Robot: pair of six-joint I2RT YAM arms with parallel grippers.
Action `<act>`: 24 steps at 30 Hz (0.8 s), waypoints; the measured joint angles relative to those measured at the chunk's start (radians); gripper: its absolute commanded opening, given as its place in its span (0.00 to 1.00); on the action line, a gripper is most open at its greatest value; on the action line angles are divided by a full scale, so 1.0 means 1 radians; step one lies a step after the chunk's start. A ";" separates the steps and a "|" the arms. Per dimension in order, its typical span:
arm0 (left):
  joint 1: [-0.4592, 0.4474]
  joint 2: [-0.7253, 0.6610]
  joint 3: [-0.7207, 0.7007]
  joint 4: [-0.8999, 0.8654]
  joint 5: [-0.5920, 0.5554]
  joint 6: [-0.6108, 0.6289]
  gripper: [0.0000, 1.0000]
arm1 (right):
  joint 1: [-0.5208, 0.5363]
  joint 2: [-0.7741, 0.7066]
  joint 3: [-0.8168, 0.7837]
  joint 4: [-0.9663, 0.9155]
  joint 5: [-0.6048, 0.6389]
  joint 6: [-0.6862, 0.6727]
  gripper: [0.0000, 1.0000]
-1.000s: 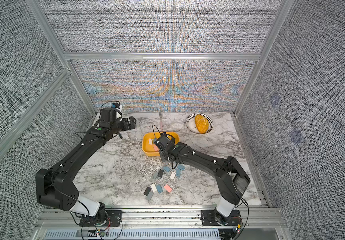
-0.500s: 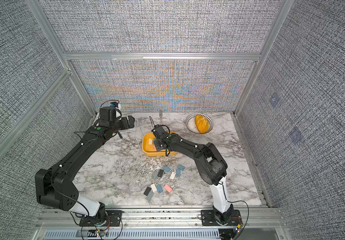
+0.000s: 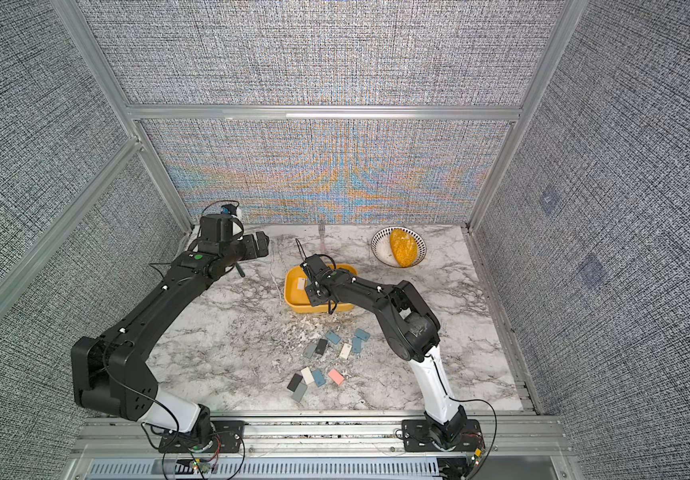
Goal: Put the eraser in the storage box
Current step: Place the eraser in the storage box.
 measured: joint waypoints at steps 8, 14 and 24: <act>0.000 0.001 0.000 -0.001 0.000 0.003 1.00 | 0.000 0.031 0.029 -0.002 -0.002 -0.003 0.25; 0.000 0.001 0.000 -0.001 0.000 0.003 1.00 | 0.000 0.036 0.032 -0.002 0.000 -0.003 0.25; 0.000 0.002 0.000 -0.001 0.000 0.003 1.00 | -0.002 0.041 0.038 -0.012 0.016 -0.002 0.39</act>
